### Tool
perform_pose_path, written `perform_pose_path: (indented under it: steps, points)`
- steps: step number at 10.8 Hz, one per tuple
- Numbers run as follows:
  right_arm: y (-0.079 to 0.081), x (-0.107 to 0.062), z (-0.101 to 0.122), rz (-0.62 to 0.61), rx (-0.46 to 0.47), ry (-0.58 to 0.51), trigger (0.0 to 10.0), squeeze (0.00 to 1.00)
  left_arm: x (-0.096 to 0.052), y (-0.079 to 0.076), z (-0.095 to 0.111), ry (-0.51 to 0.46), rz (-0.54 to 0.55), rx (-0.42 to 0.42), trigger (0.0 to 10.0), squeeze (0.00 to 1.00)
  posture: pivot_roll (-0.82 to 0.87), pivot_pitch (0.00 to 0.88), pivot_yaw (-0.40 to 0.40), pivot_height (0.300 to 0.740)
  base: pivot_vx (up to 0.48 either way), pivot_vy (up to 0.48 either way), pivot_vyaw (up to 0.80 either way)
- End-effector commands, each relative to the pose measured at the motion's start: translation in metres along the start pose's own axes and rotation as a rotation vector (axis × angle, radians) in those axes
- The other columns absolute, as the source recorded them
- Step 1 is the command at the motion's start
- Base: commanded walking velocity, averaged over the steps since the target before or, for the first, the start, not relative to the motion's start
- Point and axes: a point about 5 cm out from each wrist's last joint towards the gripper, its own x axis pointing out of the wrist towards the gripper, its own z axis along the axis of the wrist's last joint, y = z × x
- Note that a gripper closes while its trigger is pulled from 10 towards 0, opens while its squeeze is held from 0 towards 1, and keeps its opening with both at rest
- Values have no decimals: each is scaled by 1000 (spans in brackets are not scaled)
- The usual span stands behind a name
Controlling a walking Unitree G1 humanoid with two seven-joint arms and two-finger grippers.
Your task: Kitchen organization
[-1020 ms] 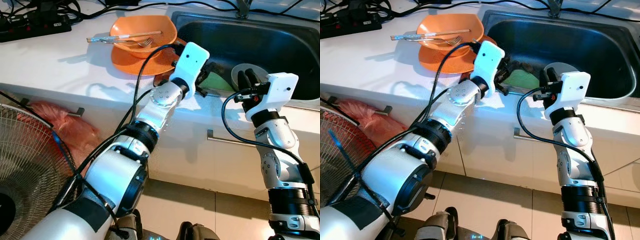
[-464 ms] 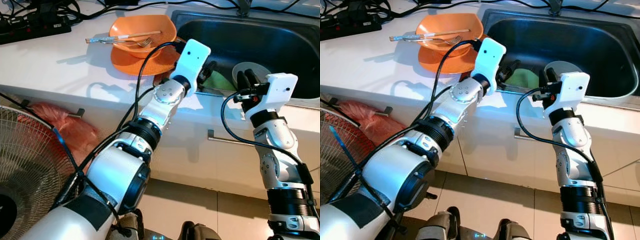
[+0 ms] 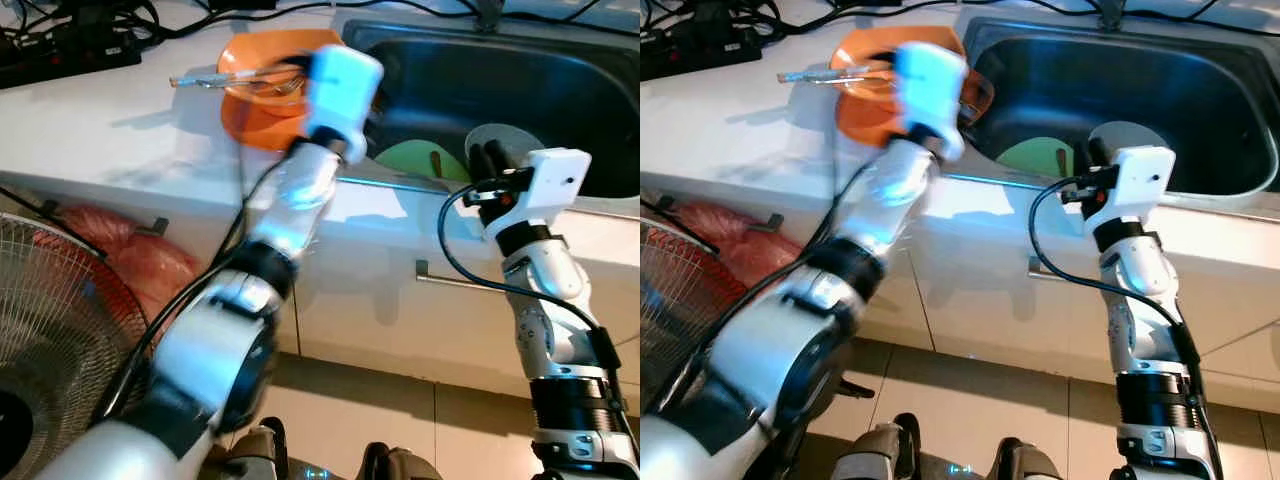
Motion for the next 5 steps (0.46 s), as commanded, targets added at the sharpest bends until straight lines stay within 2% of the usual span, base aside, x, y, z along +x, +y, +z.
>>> perform_pose_path:
  steps: [1,2,3,4,5]
  points:
    - [0,0,2,4,3,-14,10000,0,-5,21,12,-92,72,11,10000,0,-15,175,16,740,0,0,0]
    - [0,1,2,6,7,-15,10000,0,-23,50,14,-133,154,19,10000,0,-8,176,10,740,0,0,0]
    - [0,1,2,9,16,-19,10000,0,-39,70,14,-151,217,19,10000,0,-3,180,6,740,0,0,0]
    - [0,2,1,11,18,-18,10000,0,-51,86,17,-157,275,23,10000,0,8,177,-3,740,0,0,0]
    - [1,3,1,13,20,-18,10000,0,-57,96,17,-150,308,29,10000,0,8,176,-5,740,0,0,0]
